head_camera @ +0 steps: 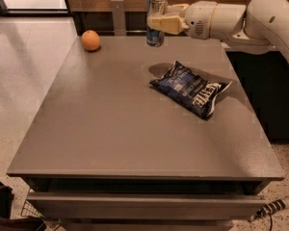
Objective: Move redbull can near orange
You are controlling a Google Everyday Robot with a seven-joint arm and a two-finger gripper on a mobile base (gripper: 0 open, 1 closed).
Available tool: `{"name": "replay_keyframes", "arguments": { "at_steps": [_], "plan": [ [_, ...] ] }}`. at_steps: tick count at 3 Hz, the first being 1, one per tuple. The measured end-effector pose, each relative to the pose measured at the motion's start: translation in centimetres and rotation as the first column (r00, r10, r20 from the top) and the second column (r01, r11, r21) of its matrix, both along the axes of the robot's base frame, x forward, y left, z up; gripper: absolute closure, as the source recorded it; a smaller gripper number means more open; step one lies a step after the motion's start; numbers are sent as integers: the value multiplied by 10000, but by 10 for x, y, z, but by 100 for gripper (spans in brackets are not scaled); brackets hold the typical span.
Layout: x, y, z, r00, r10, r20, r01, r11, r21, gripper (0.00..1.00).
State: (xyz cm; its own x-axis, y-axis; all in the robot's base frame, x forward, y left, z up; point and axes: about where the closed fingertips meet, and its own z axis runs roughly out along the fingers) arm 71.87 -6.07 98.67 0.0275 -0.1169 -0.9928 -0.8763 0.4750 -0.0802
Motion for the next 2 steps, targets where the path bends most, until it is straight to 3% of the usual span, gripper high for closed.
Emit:
{"name": "replay_keyframes", "arguments": {
  "at_steps": [1, 2],
  "plan": [
    [30, 11, -8, 9999, -8, -153, 9, 10000, 56, 100],
    [48, 39, -21, 9996, 264, -116, -263, 9996, 85, 100]
  ]
}}
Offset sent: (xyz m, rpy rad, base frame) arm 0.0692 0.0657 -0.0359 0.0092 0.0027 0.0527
